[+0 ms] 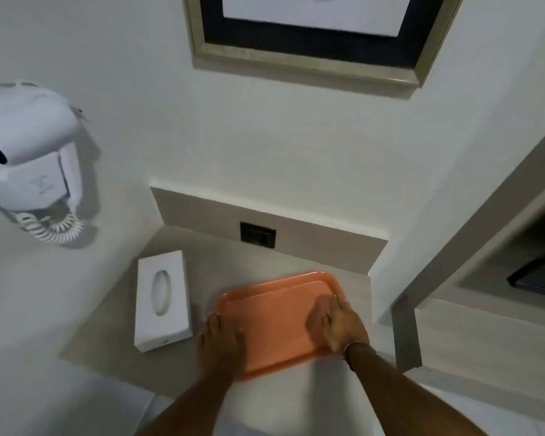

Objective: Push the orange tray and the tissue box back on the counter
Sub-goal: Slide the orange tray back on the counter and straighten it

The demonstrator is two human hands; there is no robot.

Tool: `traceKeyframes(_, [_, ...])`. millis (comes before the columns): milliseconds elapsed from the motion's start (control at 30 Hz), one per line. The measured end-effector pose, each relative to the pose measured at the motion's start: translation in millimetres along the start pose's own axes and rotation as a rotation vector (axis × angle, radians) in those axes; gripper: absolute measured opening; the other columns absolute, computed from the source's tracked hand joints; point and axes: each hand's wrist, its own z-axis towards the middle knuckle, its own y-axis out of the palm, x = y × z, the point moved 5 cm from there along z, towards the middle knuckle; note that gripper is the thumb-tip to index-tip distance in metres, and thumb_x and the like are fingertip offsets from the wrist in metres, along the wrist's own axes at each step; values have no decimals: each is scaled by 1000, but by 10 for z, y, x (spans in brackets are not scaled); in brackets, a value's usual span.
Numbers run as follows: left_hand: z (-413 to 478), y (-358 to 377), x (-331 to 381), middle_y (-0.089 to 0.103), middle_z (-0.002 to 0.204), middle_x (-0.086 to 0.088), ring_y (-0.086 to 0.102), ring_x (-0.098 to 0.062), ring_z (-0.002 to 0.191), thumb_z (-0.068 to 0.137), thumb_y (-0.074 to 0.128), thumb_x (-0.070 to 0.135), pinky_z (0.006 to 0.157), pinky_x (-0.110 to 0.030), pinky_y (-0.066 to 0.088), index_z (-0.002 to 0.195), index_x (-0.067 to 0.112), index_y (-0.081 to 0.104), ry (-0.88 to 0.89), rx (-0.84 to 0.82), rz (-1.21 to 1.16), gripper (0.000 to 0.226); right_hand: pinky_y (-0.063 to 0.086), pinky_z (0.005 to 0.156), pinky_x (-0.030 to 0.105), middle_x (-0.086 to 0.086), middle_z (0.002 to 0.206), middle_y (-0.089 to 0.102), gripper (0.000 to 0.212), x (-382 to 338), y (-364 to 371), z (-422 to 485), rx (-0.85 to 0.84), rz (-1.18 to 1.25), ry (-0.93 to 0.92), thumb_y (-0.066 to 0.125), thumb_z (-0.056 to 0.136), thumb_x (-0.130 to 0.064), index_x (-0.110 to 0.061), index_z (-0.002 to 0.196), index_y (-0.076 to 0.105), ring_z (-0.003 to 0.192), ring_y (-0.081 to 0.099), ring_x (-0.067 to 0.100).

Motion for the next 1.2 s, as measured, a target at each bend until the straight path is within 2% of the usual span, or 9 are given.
traceKeyframes(133, [43,262,-5,22,162,-21,22,-35,150,102,32,37,120,-45,26,153,0,16,-225,-88,-177,65,40,114,51,9,163,32,63,265,-11,204,-88,136,77,33,102,-42,-15,158,22,135,50,36])
traceKeyframes(267, [124,366,18,28,158,-25,32,-40,143,101,37,31,117,-49,32,152,-1,15,-320,-80,-296,64,40,113,52,12,155,40,60,407,-2,457,-147,175,88,43,98,-32,-16,154,29,131,52,38])
traceKeyframes(367, [198,396,10,32,154,-26,40,-44,136,101,39,29,113,-53,37,153,2,14,-371,-77,-384,64,45,107,53,11,141,52,44,454,-8,596,-154,259,114,47,97,-31,-18,139,44,122,57,36])
traceKeyframes(433, [211,413,36,30,155,-26,42,-46,135,101,38,29,112,-55,37,152,1,13,-390,-91,-417,63,47,103,52,10,134,58,35,455,3,618,-154,318,127,48,99,-33,-22,133,47,118,59,36])
traceKeyframes(600, [234,415,72,37,150,-24,46,-46,130,99,40,24,109,-54,41,148,0,23,-431,-58,-459,57,46,103,54,11,135,60,36,469,11,621,-129,383,142,49,100,-32,-25,135,48,120,58,39])
traceKeyframes(733, [269,402,80,45,144,-22,51,-46,124,98,41,22,104,-53,43,145,3,30,-421,-30,-471,52,46,105,55,13,137,59,37,490,-29,573,-111,415,163,48,100,-29,-23,137,49,122,57,40])
traceKeyframes(967, [517,362,182,46,143,-26,53,-47,122,100,41,22,104,-52,43,143,1,36,-305,-33,-422,48,46,104,54,13,132,61,34,574,-135,438,-82,488,259,49,99,-20,-21,133,51,119,58,39])
traceKeyframes(1200, [926,338,387,46,144,-24,52,-44,124,100,41,24,105,-48,43,139,1,40,-179,-122,-321,46,48,103,54,12,127,64,39,711,-184,257,1,571,411,47,97,-9,-20,134,53,115,60,36])
